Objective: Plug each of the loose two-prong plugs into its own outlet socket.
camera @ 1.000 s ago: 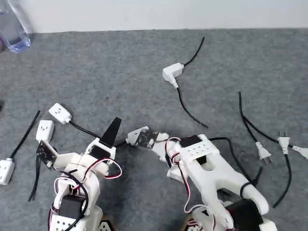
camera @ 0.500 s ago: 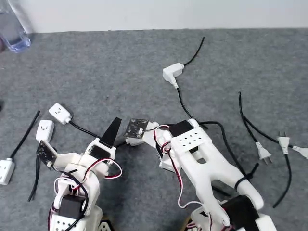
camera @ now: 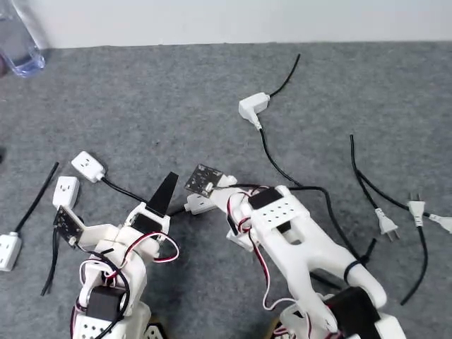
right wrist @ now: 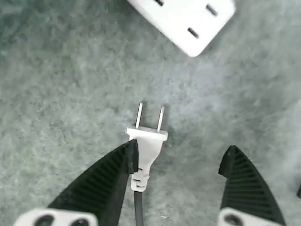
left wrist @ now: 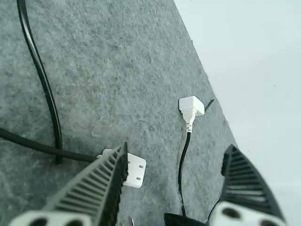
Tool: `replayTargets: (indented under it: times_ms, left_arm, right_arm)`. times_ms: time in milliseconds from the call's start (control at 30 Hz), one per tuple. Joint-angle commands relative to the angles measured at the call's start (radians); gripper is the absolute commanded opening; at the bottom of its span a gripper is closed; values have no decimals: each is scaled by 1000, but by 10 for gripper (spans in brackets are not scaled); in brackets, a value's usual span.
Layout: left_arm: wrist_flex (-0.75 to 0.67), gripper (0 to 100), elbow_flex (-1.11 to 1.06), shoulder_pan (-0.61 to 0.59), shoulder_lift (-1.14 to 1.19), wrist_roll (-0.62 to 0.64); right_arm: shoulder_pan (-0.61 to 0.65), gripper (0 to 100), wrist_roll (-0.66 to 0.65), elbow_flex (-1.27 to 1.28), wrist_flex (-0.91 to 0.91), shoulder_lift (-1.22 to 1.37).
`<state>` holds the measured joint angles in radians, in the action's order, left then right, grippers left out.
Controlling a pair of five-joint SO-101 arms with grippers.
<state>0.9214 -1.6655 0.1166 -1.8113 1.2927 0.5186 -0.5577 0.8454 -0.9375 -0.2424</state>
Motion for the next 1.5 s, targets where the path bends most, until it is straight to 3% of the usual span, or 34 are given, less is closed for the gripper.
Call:
replayTargets:
  times_ms: [0, 333, 733, 1067, 1467]
  left_arm:
    - [2, 307, 15, 5, -9, -9]
    - [3, 307, 24, 2, -9, -9]
    - [2, 307, 27, -2, -9, -9]
    - [5, 307, 27, -2, -9, -9]
    - [8, 307, 27, -2, -9, -9]
  right_arm:
    - [-10, 288, 12, 5, 24, -4]
    - [71, 288, 57, -11, 18, -15]
    - [74, 288, 68, -48, -38, -4]
    - [2, 288, 68, 66, 110, -2]
    - [4, 288, 68, -137, 19, 243]
